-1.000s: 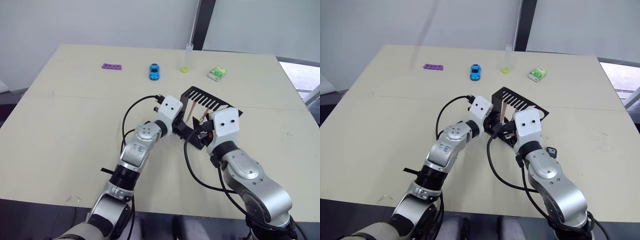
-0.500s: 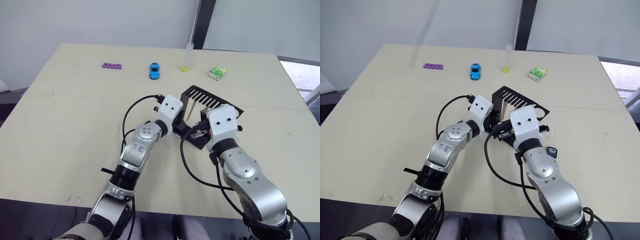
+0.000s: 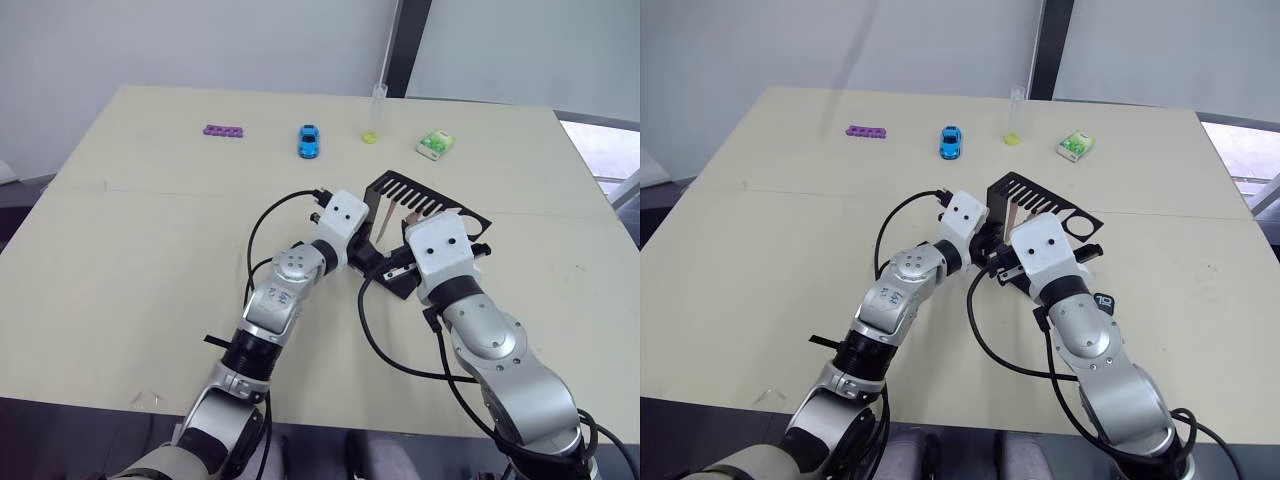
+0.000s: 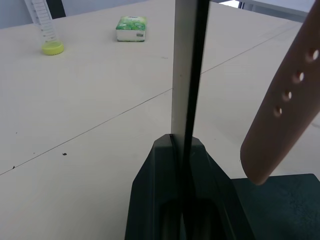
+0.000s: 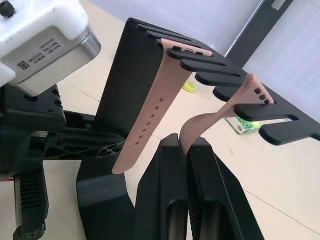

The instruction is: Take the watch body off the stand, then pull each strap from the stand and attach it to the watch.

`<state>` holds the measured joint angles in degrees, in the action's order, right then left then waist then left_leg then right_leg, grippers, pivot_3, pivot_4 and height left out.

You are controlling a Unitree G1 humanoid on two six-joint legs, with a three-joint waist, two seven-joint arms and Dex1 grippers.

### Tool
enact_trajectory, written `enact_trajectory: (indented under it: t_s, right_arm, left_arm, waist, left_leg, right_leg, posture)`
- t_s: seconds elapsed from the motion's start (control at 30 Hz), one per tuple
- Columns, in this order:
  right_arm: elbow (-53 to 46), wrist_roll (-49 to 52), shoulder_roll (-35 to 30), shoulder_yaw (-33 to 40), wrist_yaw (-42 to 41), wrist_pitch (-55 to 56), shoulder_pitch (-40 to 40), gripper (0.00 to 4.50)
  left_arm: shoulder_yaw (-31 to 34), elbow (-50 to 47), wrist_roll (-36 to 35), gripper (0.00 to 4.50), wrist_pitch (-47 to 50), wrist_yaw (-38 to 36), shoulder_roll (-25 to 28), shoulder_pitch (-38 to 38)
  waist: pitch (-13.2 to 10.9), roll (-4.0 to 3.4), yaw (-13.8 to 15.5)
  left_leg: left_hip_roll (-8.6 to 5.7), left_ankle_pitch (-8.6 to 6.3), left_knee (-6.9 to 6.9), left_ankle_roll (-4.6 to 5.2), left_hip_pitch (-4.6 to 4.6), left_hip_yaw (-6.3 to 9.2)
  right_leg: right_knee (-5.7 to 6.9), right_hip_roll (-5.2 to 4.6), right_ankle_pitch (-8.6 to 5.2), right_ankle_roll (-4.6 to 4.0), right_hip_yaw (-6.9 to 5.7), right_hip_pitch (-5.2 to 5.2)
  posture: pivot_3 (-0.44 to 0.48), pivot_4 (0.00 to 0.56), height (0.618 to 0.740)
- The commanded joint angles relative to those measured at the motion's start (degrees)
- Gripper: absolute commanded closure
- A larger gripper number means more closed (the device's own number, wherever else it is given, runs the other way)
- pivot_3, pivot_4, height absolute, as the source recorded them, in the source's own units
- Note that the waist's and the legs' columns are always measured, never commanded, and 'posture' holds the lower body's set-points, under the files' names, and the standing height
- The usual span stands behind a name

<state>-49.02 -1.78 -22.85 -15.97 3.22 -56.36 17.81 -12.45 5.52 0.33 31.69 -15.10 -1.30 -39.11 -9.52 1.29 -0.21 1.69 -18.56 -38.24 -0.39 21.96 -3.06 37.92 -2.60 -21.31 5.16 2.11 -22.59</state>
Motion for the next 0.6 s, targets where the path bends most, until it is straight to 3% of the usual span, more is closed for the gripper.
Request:
enact_trajectory:
  t_s: [0.03,0.33,0.6]
  right_arm:
    - [-3.2,-2.6,-0.3,0.7,-0.5,-0.1,0.1,4.42]
    - [-4.2,-6.9,1.1,-0.5,0.9,-0.1,-1.9,4.42]
    - [-3.2,-8.2,-0.8,-1.6,-4.2,4.7,-1.5,4.42]
  left_arm:
    - [-0.9,0.0,0.2,4.50,-0.9,-0.5,-0.6,-1.0]
    - [-1.1,0.3,0.4,4.50,-1.0,-0.2,-0.7,-0.9]
    - [-1.1,0.0,0.5,4.50,-0.9,-0.1,-0.5,-0.6]
  waist:
    - [0.0,0.00,0.0]
    - [0.0,0.00,0.0]
    - [0.0,0.00,0.0]
  left_leg:
    - [0.00,0.00,0.00,0.00,0.01,0.00]
    - [0.00,0.00,-0.02,0.00,0.01,0.00]
    - [0.00,0.00,-0.03,0.00,0.01,0.02]
  right_leg:
    - [0.00,0.00,0.00,0.00,0.00,0.00]
    - [0.02,0.00,0.00,0.00,0.00,0.00]
    - [0.02,0.02,0.00,0.00,-0.02,-0.01]
  posture:
    - [0.000,0.150,0.740]
    - [0.000,0.150,0.740]
    - [0.000,0.150,0.740]
